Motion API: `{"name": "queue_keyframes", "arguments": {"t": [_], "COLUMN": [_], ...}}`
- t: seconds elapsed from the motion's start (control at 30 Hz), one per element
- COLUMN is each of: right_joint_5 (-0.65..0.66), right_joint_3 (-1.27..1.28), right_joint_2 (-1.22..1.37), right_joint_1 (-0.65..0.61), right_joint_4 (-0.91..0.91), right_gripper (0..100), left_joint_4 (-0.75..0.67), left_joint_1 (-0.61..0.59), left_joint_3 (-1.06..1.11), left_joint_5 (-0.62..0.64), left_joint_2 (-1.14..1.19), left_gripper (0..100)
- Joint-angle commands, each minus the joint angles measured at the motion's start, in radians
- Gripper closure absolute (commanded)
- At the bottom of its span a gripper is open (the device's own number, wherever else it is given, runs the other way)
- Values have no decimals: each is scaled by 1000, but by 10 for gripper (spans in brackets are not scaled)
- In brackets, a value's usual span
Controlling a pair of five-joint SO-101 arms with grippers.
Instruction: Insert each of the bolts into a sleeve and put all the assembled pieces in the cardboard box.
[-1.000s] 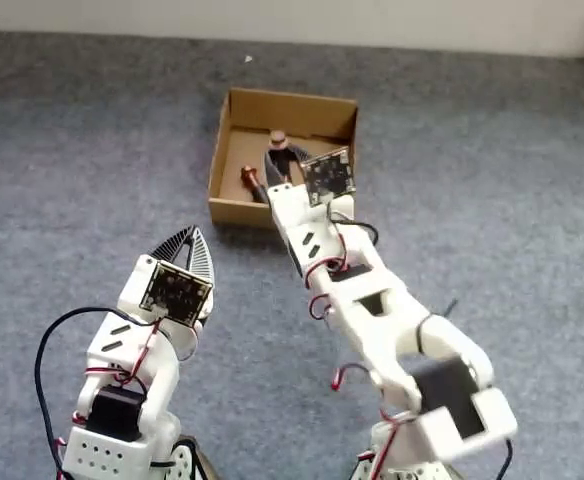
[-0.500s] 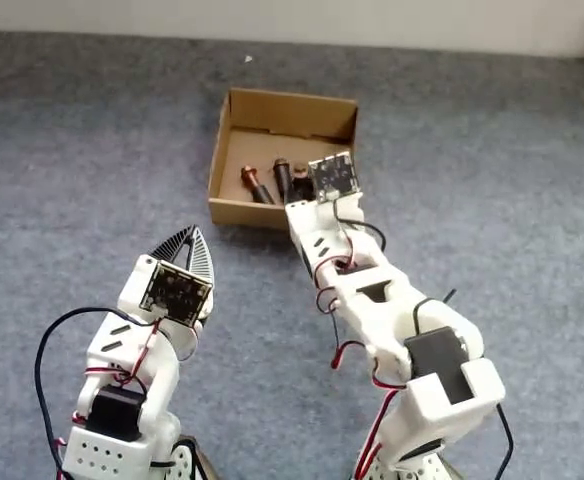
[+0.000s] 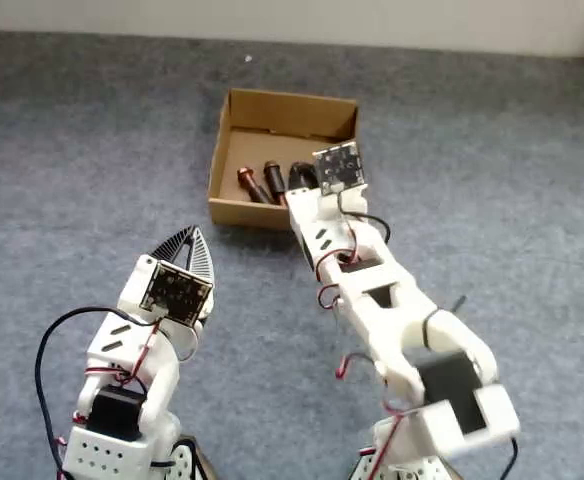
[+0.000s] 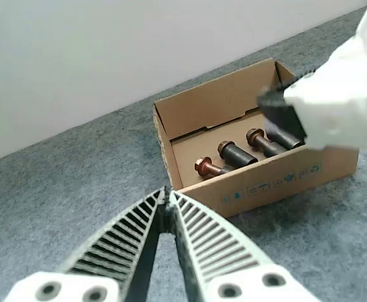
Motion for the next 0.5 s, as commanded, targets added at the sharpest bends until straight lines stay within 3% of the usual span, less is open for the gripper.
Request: {"name": "queue_keyframes", "arguments": {"t": [0.0, 0.47], "right_joint_5": [12, 14], "right_joint_3": [81, 435], "right_joint_2": [-226, -1004], "right_joint_1": [7, -4], "right_joint_4": [16, 417], "right_gripper": [993, 993], "left_joint_4": [-23, -25], "left_joint_1": [-7, -2], "left_joint_3": [-1, 1], "left_joint_5": [-41, -48], "left_joint_2": [-5, -5], "left_gripper": [993, 993]}}
